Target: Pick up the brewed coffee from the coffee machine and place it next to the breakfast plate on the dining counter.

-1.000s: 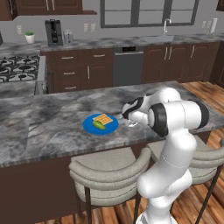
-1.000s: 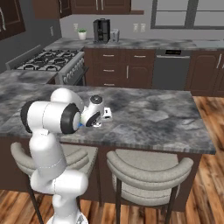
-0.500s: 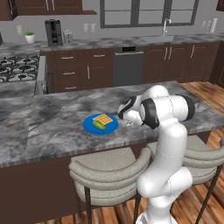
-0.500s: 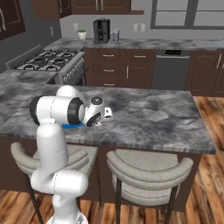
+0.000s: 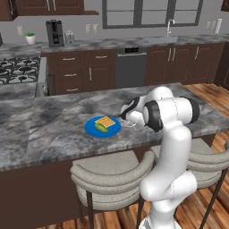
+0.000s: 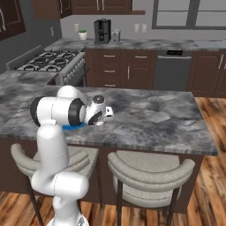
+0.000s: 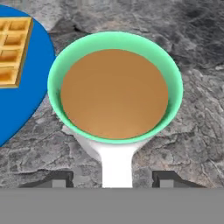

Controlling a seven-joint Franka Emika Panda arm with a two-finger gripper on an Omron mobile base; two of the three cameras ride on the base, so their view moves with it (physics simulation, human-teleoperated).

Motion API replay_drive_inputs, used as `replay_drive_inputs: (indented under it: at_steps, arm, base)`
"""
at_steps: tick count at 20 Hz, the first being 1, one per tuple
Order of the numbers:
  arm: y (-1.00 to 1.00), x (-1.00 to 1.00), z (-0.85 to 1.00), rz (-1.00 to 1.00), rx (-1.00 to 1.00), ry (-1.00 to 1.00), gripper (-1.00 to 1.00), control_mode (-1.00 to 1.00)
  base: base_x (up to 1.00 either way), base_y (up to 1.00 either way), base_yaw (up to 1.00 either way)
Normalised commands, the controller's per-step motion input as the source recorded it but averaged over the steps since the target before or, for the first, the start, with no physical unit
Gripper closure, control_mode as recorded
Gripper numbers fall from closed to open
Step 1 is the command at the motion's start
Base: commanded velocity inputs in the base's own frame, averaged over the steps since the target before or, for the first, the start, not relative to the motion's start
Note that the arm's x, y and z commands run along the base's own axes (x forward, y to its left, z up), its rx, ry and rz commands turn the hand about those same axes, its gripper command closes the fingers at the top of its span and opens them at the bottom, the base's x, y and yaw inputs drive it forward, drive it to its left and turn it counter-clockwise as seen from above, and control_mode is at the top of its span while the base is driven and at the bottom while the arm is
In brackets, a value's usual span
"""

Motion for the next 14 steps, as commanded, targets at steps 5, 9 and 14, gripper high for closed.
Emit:
replay_drive_inputs:
  at_steps: [5,9,14]
  arm:
    - [0.02,-0.43,0.45,0.00,0.00,-0.04,-1.00,-1.00]
    - [0.00,-0.94,0.67,0.00,0.00,-0.05,-1.00,-1.00]
    - [0.04,-0.99,0.90,0.00,0.00,-0.09,-1.00,-1.00]
  base:
    - [0.00,0.00,0.00]
    - [0.00,0.00,0.00]
    - [0.00,0.00,0.00]
